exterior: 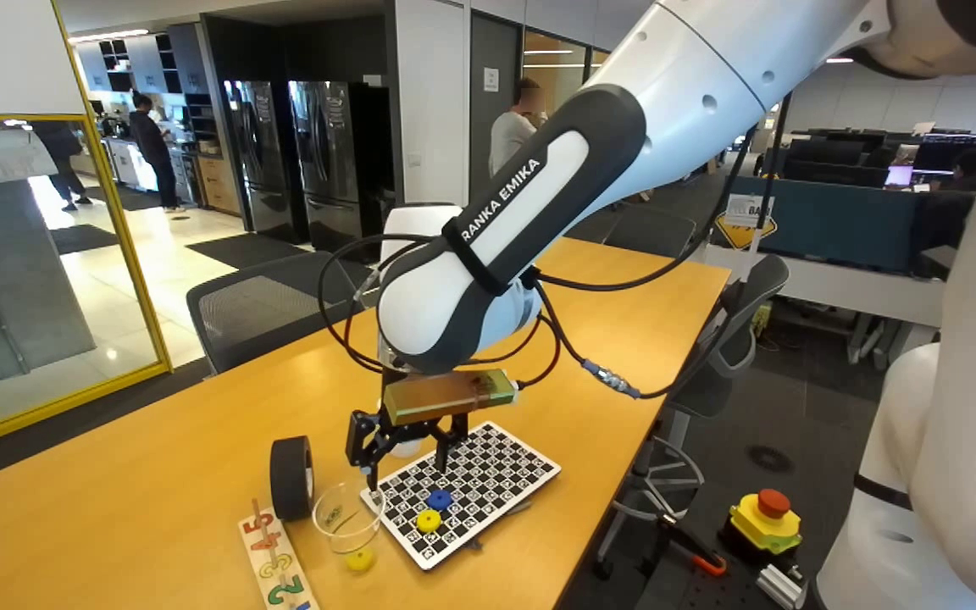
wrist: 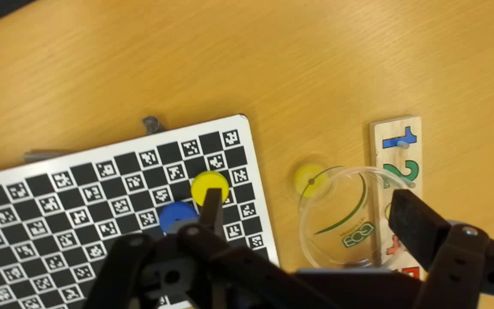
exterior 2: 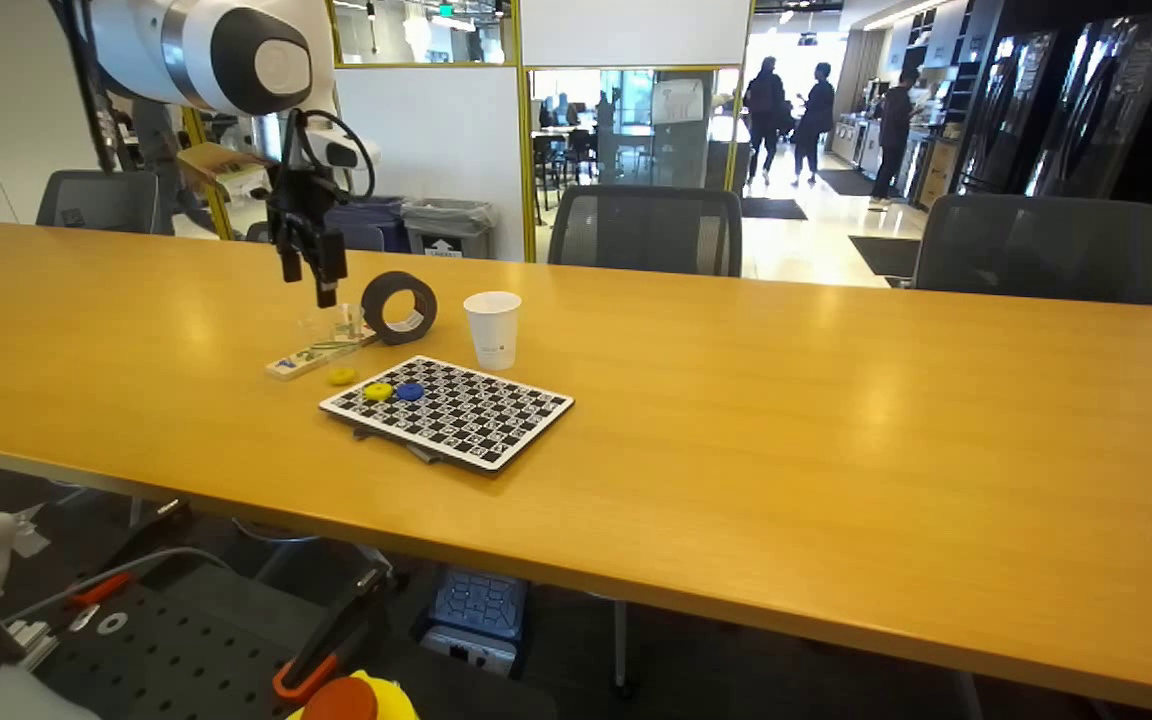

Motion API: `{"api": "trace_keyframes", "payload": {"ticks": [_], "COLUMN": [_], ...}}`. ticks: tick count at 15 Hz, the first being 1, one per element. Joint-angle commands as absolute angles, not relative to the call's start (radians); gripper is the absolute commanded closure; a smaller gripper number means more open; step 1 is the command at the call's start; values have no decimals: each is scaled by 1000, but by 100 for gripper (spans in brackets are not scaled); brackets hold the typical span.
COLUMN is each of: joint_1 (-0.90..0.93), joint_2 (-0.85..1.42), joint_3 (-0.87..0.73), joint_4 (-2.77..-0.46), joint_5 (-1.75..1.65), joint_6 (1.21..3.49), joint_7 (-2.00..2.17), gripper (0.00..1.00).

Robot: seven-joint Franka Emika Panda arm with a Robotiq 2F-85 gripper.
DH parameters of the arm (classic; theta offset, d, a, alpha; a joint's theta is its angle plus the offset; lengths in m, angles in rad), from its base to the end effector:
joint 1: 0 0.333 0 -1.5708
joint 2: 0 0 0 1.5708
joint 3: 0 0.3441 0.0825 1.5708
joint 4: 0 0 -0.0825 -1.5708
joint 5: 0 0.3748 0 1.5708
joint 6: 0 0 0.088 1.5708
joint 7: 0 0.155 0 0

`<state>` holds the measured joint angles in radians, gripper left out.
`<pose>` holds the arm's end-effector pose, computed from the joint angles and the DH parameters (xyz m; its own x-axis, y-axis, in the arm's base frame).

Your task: Put the tiles on the board in the cups

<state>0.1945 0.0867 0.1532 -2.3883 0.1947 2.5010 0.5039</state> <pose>0.4694 0.1752 0.2733 0.9516 -0.3033 -0.0505 -0.3073 -0.9435 -0.1238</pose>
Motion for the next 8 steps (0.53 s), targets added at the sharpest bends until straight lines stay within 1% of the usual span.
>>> {"api": "trace_keyframes", "payload": {"ticks": [1,8], "joint_1": [187,172], "joint_2": [70,202], "joint_3": [139,94], "joint_4": [-2435,-2399], "joint_5": [233,252], "joint_6": [2521,2614], "joint_7": [647,913], "gripper": [0,0]}}
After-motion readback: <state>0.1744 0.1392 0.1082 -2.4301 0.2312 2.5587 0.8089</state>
